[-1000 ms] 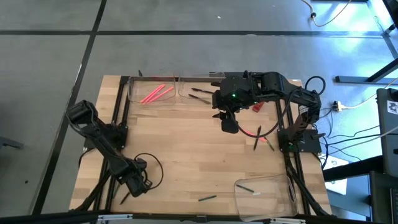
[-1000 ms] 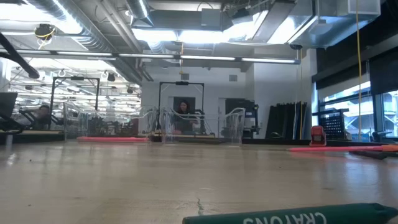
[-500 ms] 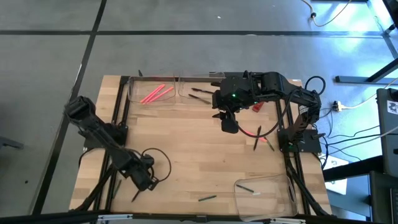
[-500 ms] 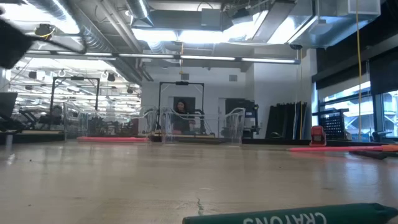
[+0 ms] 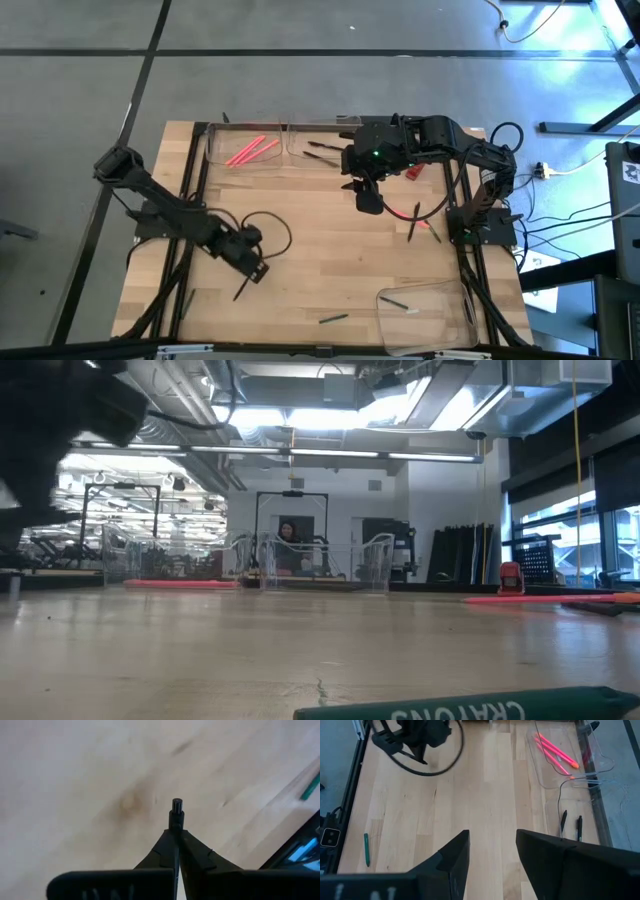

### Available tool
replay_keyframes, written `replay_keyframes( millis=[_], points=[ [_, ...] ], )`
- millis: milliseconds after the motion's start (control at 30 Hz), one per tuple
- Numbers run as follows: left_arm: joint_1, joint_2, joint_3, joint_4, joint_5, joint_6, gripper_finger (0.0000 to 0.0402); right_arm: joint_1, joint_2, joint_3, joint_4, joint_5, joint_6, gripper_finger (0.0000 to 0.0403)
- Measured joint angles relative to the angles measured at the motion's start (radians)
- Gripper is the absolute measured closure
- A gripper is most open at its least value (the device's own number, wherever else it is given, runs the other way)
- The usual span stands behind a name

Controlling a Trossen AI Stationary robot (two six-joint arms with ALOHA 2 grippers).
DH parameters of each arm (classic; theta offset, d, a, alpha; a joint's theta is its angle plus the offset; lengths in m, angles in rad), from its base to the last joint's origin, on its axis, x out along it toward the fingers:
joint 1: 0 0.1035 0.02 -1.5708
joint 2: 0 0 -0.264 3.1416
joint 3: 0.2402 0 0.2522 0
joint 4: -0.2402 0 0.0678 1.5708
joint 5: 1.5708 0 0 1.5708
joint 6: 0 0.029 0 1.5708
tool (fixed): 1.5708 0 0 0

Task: Sort crayons/erasers/pens/pencils in bins
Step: Put the black pen into the top right transparent bin

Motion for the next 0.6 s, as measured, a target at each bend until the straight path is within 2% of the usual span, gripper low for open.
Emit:
replay_keyframes(
  millis=[367,600],
  points=[
    [0.266,-0.144,0.001,0.018,-0.015,0.314,0.0401,0.0,0.0,0.0,0.0,0.002,-0.026,0.0238],
    [0.488,-0.195,0.001,0.162,0.038,0.575,0.0401,0.0,0.0,0.0,0.0,0.002,-0.026,0.0238]
  ],
)
